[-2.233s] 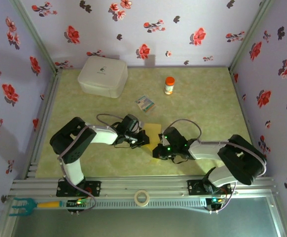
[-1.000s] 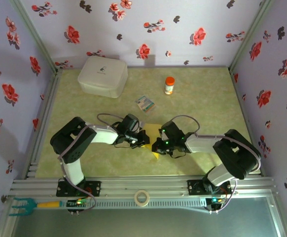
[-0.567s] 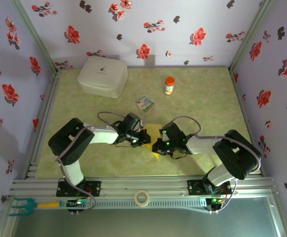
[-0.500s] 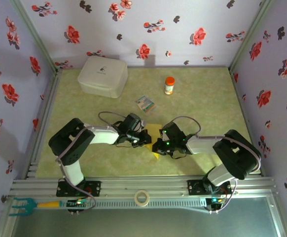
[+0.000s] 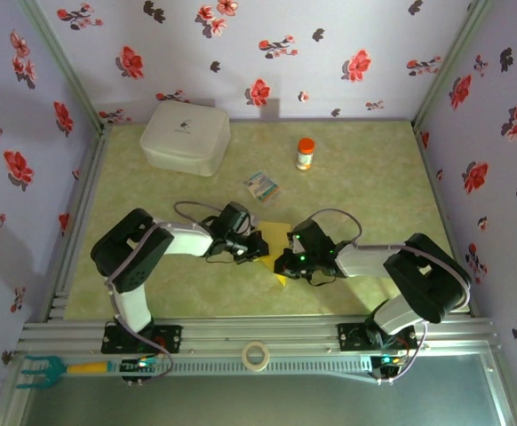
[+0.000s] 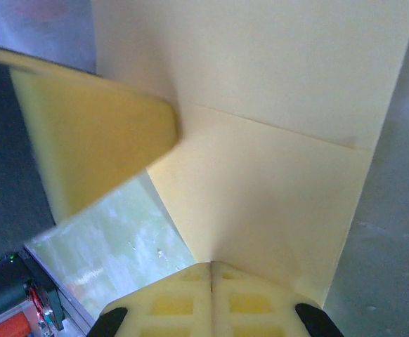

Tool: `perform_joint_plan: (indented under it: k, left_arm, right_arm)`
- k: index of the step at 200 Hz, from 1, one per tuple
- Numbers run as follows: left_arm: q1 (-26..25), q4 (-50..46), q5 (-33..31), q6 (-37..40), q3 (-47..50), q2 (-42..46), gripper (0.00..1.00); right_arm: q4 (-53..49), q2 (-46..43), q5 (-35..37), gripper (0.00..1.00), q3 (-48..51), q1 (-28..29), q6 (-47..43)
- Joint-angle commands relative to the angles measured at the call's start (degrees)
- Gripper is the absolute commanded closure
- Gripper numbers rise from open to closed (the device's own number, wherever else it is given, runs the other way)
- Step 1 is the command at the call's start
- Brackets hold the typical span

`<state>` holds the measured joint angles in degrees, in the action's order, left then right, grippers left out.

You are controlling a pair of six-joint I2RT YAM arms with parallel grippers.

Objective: Fold a paper plane with a square sheet of paper (pick it up from the middle)
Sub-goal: Third fold the triangle at the center of the table.

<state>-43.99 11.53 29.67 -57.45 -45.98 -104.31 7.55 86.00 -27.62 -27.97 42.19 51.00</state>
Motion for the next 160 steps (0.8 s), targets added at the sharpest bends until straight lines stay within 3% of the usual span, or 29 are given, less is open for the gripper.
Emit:
perform_joint_plan:
  k: [1,67,160]
  left_arm:
    - [2.37,-2.45,-2.15,3.05,0.71,-1.85,1.0]
    - [6.78,-5.73,-2.43,5.97,0.0,-1.51,1.0]
    - [4.71,-6.45,-7.87,6.07,0.63,10.77,0.97]
  right_arm:
    - [-5.62,1.13,3.23,0.98,2.44,-0.27,-1.25]
    - [-5.44,1.1,3.31,0.98,2.74,-0.36,-1.34]
    - [-5.78,1.5,3.09,0.98,2.3,-0.62,-2.49]
